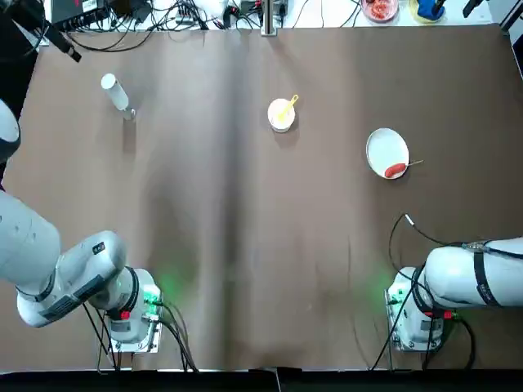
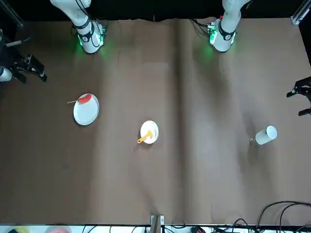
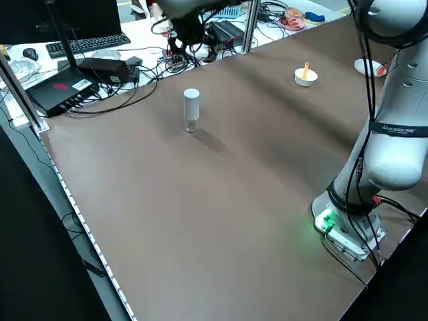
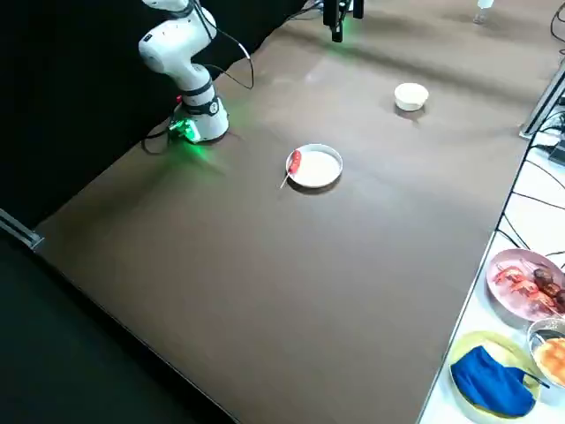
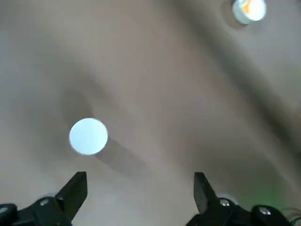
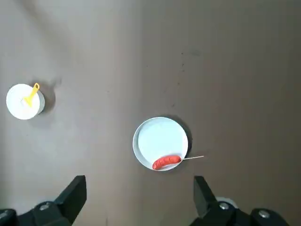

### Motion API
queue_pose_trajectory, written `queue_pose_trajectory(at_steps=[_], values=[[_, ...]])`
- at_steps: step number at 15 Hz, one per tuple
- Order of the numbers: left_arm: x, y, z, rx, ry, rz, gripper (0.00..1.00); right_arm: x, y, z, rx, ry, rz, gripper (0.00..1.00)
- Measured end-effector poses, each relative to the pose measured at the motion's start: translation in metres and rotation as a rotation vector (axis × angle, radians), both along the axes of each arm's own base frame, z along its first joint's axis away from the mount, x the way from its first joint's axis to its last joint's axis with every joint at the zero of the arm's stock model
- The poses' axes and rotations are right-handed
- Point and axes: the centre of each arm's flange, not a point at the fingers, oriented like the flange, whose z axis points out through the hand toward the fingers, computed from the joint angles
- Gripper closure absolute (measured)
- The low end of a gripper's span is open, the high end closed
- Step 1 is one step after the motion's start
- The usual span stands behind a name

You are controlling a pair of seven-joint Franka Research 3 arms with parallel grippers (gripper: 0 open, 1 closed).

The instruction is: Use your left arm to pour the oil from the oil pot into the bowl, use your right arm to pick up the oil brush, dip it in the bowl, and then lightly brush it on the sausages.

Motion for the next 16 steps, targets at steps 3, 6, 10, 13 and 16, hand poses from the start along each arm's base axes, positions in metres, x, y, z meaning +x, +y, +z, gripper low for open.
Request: queue_pose_trajectory(at_steps=[3,6,10,13,16], values=[[0.005,-0.001,-0.034,-0.116,0.017,-0.06,0.0,0.0,0.0,-0.002,0.0,0.004,0.0,0.0],[0.015,-0.023,-0.05,-0.178,0.038,-0.084,0.0,0.001,0.0,-0.008,-0.001,0.005,0.0,0.0],[0.025,-0.046,-0.042,-0.198,0.043,-0.072,0.0,0.002,0.001,-0.016,-0.001,0.016,0.002,0.0],[0.03,-0.045,-0.022,-0.24,-0.043,-0.12,0.0,0.002,0.001,-0.018,-0.001,0.018,0.001,0.0],[0.026,-0.013,-0.024,-0.349,-0.286,-0.301,0.0,0.002,0.0,-0.018,-0.001,0.014,0.0,0.0]])
